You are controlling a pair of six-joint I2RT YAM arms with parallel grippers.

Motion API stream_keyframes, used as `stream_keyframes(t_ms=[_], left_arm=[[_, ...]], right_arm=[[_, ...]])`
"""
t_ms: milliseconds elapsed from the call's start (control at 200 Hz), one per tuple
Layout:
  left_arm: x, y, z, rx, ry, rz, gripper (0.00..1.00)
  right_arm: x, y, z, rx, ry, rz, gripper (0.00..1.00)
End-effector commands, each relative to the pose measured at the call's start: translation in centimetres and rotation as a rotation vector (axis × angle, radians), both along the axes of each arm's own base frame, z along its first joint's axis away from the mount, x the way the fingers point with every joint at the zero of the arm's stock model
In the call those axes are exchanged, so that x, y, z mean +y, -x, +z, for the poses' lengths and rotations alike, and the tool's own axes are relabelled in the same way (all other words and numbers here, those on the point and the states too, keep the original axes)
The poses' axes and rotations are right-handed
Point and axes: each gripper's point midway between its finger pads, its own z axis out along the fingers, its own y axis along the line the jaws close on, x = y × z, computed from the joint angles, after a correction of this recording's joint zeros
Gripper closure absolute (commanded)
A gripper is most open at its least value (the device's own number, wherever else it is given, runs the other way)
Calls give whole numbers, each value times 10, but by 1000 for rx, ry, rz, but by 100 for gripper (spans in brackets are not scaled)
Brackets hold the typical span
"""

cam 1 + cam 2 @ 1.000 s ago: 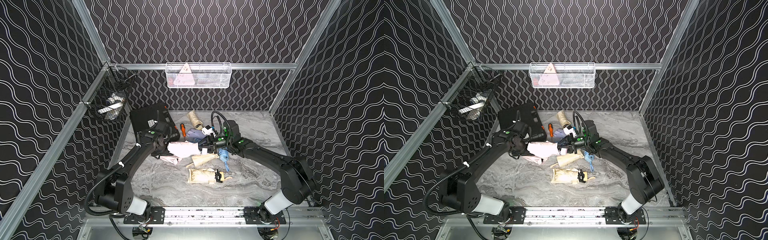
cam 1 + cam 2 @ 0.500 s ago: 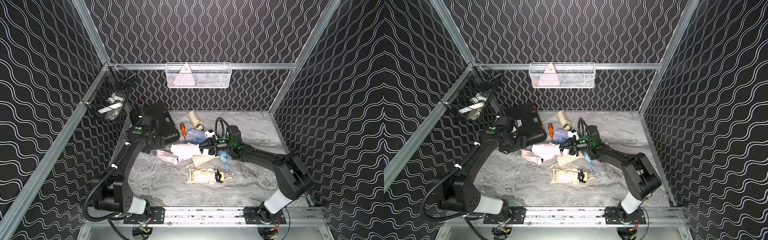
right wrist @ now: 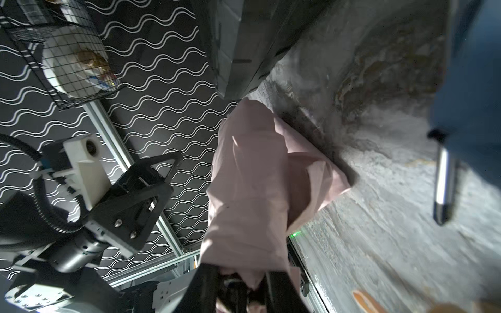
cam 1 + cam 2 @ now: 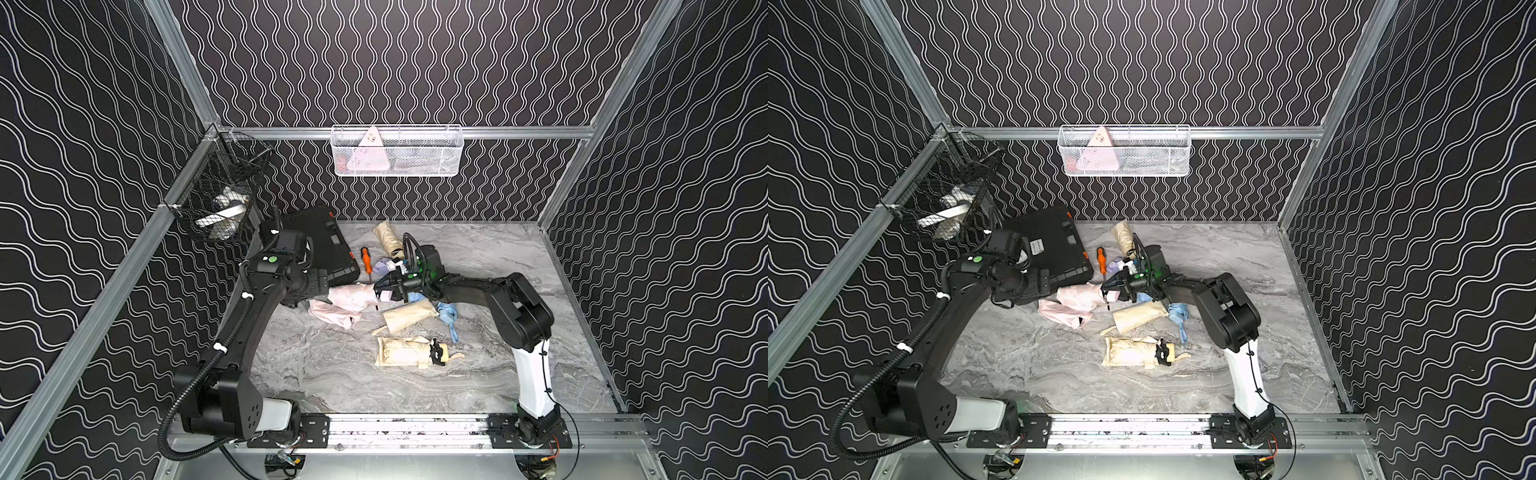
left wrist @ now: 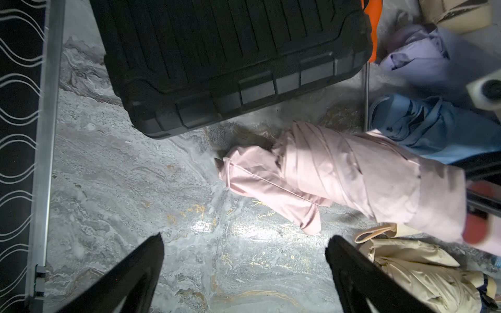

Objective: Take umbrellas out of sleeves
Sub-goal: Place the umbrella at the center of the board.

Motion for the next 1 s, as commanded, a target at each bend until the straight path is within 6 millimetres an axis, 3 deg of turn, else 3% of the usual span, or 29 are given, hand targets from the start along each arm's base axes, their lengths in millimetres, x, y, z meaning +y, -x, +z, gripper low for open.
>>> stream_keyframes(t_ms=[0, 135, 260, 345, 655, 876, 996], left_arm=[[-7, 4, -5, 4, 34, -16, 1], [-11, 7, -12, 17, 38, -30, 1], [-13, 8, -17, 25, 43, -39, 1], [-14, 9, -19, 27, 47, -42, 1], [-18, 6, -21, 20, 65, -48, 1], [-23, 8, -22, 18, 94, -52, 1], [-32, 13, -28, 32, 149, -63, 3]], right_arm=[[16, 0, -7, -1, -21, 31, 100], [27, 9, -31, 5, 36, 64, 100], [29, 17, -50, -45, 145, 116, 52], [29, 21, -55, -76, 195, 145, 39], [12, 15, -38, -223, 348, 146, 26], [-8, 0, 12, -319, 349, 85, 24], [-41, -9, 40, -345, 371, 13, 24]])
